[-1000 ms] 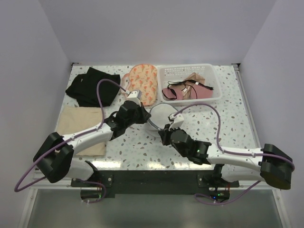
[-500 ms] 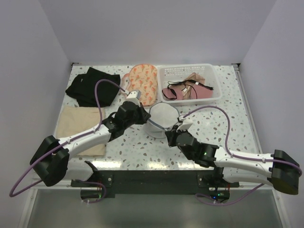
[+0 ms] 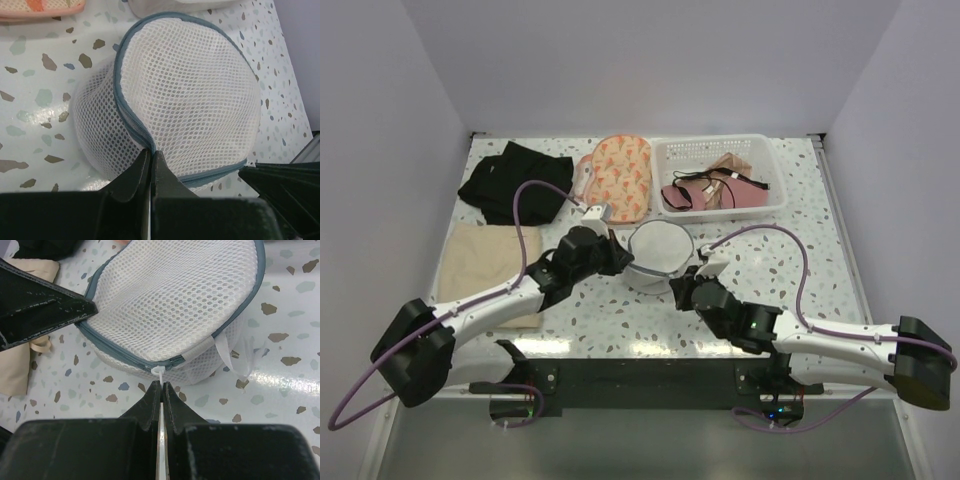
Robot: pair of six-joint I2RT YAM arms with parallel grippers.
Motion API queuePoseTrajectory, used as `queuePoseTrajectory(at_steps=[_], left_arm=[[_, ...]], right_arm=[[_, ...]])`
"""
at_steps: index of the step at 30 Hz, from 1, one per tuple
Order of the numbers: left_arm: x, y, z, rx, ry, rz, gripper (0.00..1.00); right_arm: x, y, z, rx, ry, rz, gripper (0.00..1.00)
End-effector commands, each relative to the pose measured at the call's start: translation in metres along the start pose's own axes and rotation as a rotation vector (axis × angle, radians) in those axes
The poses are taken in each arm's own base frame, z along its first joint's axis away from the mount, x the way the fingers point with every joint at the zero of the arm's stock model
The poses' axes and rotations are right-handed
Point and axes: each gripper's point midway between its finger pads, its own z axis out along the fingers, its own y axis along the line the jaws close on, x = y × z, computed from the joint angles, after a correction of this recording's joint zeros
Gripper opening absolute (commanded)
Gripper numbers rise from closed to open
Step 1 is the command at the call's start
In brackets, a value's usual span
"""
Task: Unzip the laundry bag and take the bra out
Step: Unzip the laundry bag at the center of the board.
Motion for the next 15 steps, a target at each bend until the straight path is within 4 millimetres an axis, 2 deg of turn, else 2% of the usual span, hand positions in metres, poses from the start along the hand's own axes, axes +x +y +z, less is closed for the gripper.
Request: queuePoseTrajectory(at_steps=[1, 2, 4, 5, 8, 9, 11, 13, 15], left_arm=[[0.007, 0.009, -0.006, 0.031, -0.03, 0.051, 0.0], [0.017, 0.014, -0.006, 0.03, -0.014, 0.057, 0.0], [0.024, 0.009, -0.008, 0.07, -0.009, 0.071, 0.0], [0.033, 0.012, -0.01, 0.075, 0.007, 0.077, 0.0], [0.045, 0.008, -0.015, 0.118, 0.008, 0.106, 0.0], [0.043, 0.004, -0.018, 0.138, -0.009, 0.116, 0.0], [0.053, 0.004, -0.022, 0.158, -0.001, 0.134, 0.05], [0.052, -0.001, -0.027, 0.181, -0.018, 0.143, 0.12], [0.055, -0.002, -0.031, 0.199, -0.021, 0.146, 0.14]], right_arm=[[0.002, -0.034, -0.001, 0.128, -0.026, -0.058, 0.0], [0.004, -0.033, 0.0, 0.123, -0.019, -0.066, 0.0], [0.007, -0.03, 0.0, 0.107, -0.001, -0.093, 0.0], [0.008, -0.03, 0.001, 0.108, 0.005, -0.102, 0.0], [0.009, -0.03, 0.002, 0.111, 0.011, -0.116, 0.0], [0.009, -0.031, 0.002, 0.116, 0.012, -0.117, 0.0], [0.011, -0.032, 0.002, 0.117, 0.015, -0.121, 0.0], [0.012, -0.032, 0.003, 0.119, 0.019, -0.122, 0.0], [0.014, -0.031, 0.003, 0.117, 0.026, -0.129, 0.0]])
